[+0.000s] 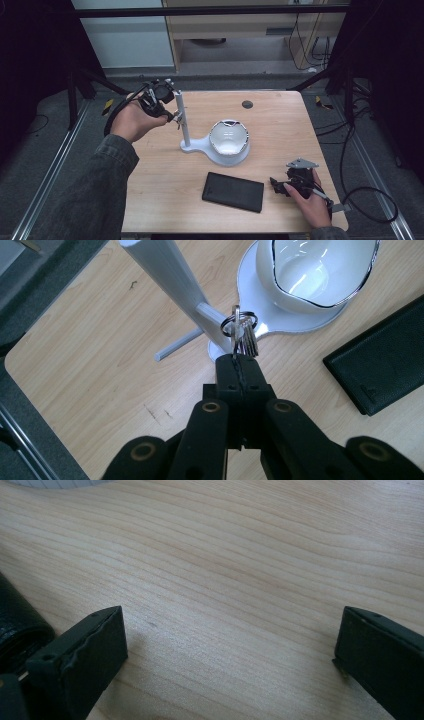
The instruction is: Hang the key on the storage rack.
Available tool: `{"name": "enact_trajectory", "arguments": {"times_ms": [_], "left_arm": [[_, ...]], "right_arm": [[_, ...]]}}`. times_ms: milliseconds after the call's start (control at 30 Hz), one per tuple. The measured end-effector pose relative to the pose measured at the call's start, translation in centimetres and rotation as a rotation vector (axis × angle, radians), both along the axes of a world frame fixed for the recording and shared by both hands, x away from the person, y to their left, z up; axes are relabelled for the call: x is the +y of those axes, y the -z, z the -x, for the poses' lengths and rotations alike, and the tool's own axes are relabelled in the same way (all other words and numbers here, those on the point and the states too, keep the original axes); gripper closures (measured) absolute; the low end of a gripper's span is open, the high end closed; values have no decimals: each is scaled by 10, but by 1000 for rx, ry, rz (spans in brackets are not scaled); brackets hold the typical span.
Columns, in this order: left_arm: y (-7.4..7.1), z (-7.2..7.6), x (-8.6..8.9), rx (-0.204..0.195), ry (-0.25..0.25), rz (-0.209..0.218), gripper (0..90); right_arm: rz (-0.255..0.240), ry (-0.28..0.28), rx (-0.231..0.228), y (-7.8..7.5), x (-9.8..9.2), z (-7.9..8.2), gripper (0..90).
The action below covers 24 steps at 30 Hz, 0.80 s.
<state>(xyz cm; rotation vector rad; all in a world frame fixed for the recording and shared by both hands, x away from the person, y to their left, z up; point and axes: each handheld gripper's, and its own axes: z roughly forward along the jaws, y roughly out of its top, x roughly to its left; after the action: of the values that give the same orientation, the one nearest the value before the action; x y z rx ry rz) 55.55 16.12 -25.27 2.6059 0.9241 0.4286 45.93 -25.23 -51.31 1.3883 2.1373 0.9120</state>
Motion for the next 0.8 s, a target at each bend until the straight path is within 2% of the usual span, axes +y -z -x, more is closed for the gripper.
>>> {"name": "enact_trajectory", "arguments": {"times_ms": [233,500,800], "left_arm": [[1,-1,3,17,2,14,898],[1,1,6,12,6,11,898],[12,-6,8,13,-14,10,897]], "right_arm": [[6,-7,-2,0,0,0,5],[3,-8,-1,0,1,0,5],[3,-8,0,0,1,1,5]]}}
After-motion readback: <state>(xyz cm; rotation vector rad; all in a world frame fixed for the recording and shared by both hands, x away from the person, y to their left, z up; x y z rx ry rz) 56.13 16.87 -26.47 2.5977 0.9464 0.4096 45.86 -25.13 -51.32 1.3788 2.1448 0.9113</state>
